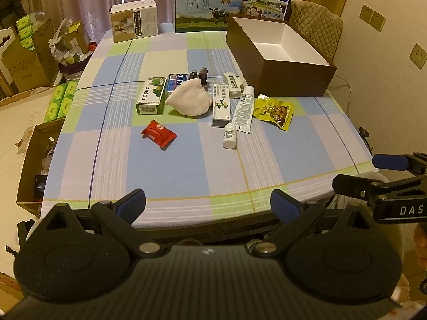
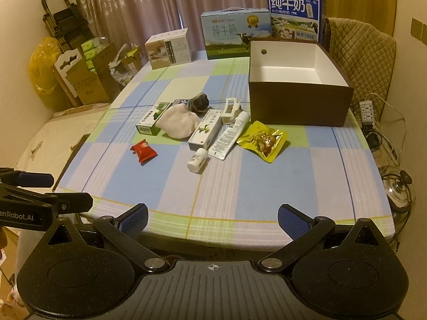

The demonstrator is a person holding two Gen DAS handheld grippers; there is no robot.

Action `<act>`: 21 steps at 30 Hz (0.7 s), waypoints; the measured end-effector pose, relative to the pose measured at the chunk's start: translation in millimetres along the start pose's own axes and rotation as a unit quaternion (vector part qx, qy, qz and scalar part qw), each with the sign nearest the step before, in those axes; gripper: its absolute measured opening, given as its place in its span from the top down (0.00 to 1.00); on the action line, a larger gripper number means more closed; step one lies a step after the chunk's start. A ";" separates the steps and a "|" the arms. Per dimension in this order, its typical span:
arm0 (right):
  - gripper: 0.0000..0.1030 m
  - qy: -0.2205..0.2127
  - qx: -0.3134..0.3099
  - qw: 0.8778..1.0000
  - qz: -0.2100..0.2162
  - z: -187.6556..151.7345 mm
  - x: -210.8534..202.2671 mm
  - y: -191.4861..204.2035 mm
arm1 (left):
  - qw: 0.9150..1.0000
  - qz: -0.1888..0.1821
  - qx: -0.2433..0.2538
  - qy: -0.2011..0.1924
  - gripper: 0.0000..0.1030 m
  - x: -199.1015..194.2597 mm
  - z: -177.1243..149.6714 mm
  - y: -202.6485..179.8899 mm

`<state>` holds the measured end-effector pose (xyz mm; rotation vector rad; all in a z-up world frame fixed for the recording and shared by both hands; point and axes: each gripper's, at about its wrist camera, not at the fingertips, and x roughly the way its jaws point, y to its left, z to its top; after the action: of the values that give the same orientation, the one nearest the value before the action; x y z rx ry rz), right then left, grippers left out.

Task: Organize objects

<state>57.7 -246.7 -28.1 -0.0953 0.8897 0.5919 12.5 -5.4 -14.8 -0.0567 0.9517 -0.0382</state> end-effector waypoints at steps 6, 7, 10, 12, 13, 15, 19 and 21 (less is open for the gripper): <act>0.02 0.002 0.003 1.000 0.000 0.8 1.8 -2.6 | 1.000 -0.001 0.002 0.001 0.04 2.7 1.9 0.5; 0.02 0.003 0.003 1.000 0.001 0.8 1.9 -3.0 | 1.000 -0.001 0.001 0.001 0.04 3.0 1.7 0.6; 0.02 0.004 0.002 1.000 0.002 0.4 2.6 -2.9 | 1.000 -0.001 0.001 0.001 0.04 3.9 1.8 0.1; 0.02 0.005 0.002 1.000 0.003 0.2 3.5 -2.9 | 1.000 -0.001 0.001 0.001 0.04 4.3 1.4 -0.4; 0.02 0.005 0.002 1.000 0.003 0.3 3.8 -3.0 | 1.000 -0.001 0.001 0.001 0.04 4.6 1.6 -0.2; 0.02 0.005 0.002 1.000 0.002 -0.1 4.2 -2.9 | 1.000 -0.001 0.001 0.001 0.04 6.2 1.6 -0.1; 0.02 0.007 0.002 1.000 0.002 0.5 6.6 -4.2 | 1.000 -0.001 0.000 0.002 0.04 7.4 1.5 0.3; 0.02 0.009 0.000 1.000 0.003 1.1 8.5 -4.7 | 1.000 -0.001 -0.001 0.003 0.04 9.6 1.5 1.2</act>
<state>65.1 -246.5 -34.5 -0.0980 0.9070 0.5978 19.3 -4.7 -21.8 -0.0592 0.9583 -0.0383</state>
